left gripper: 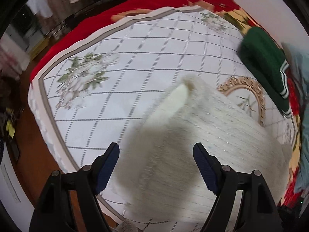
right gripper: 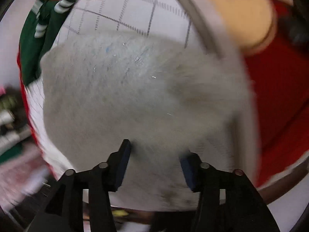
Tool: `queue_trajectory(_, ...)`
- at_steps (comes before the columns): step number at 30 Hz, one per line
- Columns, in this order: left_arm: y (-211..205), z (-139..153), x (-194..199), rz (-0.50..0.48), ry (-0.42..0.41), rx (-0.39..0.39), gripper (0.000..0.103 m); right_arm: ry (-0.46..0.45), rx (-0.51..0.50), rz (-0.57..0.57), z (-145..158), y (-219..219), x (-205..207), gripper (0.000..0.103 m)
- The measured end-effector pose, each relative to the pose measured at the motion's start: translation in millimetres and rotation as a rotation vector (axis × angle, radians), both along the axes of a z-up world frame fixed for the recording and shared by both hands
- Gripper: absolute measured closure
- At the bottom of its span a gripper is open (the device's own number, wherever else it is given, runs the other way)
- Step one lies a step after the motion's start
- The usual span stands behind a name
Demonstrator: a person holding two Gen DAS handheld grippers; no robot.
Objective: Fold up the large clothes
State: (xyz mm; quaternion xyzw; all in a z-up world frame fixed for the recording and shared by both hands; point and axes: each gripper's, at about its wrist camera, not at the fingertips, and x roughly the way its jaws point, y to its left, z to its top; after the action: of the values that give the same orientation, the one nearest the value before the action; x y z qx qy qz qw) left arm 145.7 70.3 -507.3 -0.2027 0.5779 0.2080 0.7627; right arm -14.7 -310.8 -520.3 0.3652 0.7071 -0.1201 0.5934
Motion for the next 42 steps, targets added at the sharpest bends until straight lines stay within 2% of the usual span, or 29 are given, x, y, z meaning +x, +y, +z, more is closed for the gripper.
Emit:
queue_trajectory(1,-3,-1,3,-0.004,0.002,-0.001,0.025,-0.003,-0.03,0.057,12,-3,2,0.05)
queue_trajectory(4,-4,-4,11,-0.01,0.002,-0.007,0.025,-0.077,-0.034,0.156,46,-7,14,0.05)
queue_trajectory(7,-3,-11,30,-0.032,-0.01,-0.03,0.025,-0.161,-0.008,0.212,62,-4,34,0.05)
queue_trajectory(13,5,-47,85,-0.104,0.002,-0.095,0.025,-0.225,0.013,0.209,54,25,78,0.05)
queue_trajectory(16,2,-71,110,-0.146,0.049,-0.085,0.029,-0.232,0.005,0.219,49,31,90,0.05)
queue_trajectory(17,0,-76,113,-0.158,0.055,-0.066,0.038,-0.237,0.008,0.219,50,30,92,0.05)
queue_trajectory(18,-4,-78,116,-0.181,0.054,-0.051,0.067,-0.245,0.015,0.22,51,35,97,0.05)
queue_trajectory(19,-8,-79,118,-0.21,0.045,-0.051,0.087,-0.254,0.013,0.23,52,37,102,0.05)
queue_trajectory(20,-12,-79,117,-0.225,0.035,-0.063,0.097,-0.263,0.008,0.243,51,42,109,0.05)
queue_trajectory(21,-15,-76,115,-0.231,0.026,-0.044,0.098,-0.269,0.005,0.252,47,59,114,0.05)
queue_trajectory(23,-18,-66,107,-0.236,-0.009,-0.004,0.099,-0.283,-0.006,0.282,49,63,125,0.05)
queue_trajectory(27,-4,-50,90,-0.188,-0.053,0.001,0.1,-0.289,0.0,0.329,52,73,139,0.05)
queue_trajectory(31,13,-51,77,-0.16,-0.033,0.019,0.1,-0.284,-0.009,0.383,45,90,153,0.05)
queue_trajectory(34,25,-68,72,-0.124,-0.002,0.005,0.1,-0.252,-0.028,0.425,20,107,170,0.052)
queue_trajectory(37,34,-79,68,-0.108,0.015,-0.016,0.099,-0.218,-0.052,0.439,-11,121,188,0.06)
queue_trajectory(39,33,-83,67,-0.116,0.024,-0.033,0.096,-0.177,-0.079,0.426,-38,129,201,0.061)
queue_trajectory(42,27,-76,68,-0.139,0.029,-0.015,0.092,-0.145,-0.085,0.379,-55,129,214,0.061)
